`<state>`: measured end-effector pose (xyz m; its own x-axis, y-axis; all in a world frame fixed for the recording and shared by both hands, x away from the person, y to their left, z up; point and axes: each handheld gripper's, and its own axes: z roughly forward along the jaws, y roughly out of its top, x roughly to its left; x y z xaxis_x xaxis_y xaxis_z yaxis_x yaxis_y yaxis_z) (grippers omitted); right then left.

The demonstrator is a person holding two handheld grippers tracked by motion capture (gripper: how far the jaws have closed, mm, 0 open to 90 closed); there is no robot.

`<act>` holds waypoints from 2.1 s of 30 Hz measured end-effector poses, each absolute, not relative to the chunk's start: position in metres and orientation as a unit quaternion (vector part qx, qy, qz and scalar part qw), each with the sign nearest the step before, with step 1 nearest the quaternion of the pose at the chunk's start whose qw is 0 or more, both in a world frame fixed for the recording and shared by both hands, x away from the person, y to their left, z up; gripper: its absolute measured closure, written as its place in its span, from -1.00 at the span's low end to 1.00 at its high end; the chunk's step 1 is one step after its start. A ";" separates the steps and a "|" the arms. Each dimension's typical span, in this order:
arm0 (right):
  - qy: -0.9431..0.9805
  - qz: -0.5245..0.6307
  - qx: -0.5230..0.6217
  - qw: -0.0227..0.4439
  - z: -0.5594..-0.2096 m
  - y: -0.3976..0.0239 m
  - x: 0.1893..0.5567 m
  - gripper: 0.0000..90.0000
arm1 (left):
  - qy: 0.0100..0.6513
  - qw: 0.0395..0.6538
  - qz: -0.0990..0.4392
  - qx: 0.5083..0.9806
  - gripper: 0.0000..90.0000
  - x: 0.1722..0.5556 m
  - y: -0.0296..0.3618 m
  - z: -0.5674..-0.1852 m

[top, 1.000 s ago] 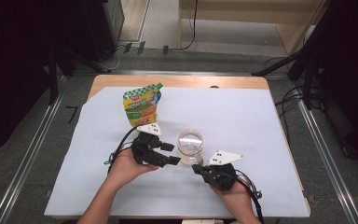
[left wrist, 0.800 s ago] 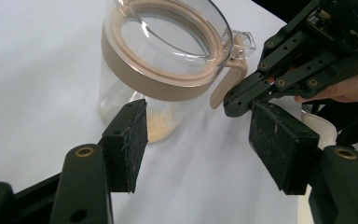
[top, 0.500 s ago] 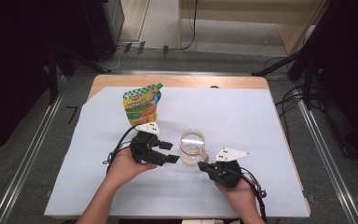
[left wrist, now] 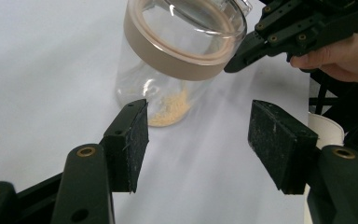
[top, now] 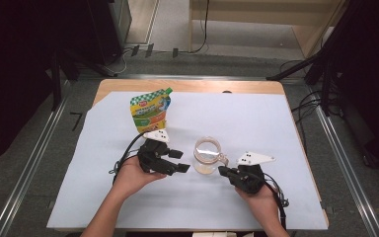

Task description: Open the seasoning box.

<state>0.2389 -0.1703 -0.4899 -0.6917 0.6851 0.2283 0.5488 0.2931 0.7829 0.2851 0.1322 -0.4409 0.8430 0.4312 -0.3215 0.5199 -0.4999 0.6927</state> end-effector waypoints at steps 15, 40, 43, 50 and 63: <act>0.794 0.447 0.405 0.080 -0.490 -0.185 0.253 1.00 | 0.275 0.421 -0.045 0.863 -0.16 0.285 0.131 -0.442; 0.794 0.433 0.414 0.101 -0.492 -0.195 0.289 1.00 | 0.278 0.423 -0.065 0.860 -0.17 0.297 0.116 -0.447; 0.791 0.445 0.410 0.090 -0.488 -0.199 0.289 1.00 | 0.274 0.423 -0.054 0.862 -0.28 0.297 0.111 -0.448; 0.791 0.448 0.408 0.078 -0.471 -0.218 0.283 1.00 | 0.249 0.421 -0.040 0.871 -0.34 0.303 0.099 -0.443; 0.788 0.433 0.431 0.078 -0.484 -0.220 0.302 1.00 | 0.231 0.420 -0.036 0.877 -0.54 0.319 0.075 -0.442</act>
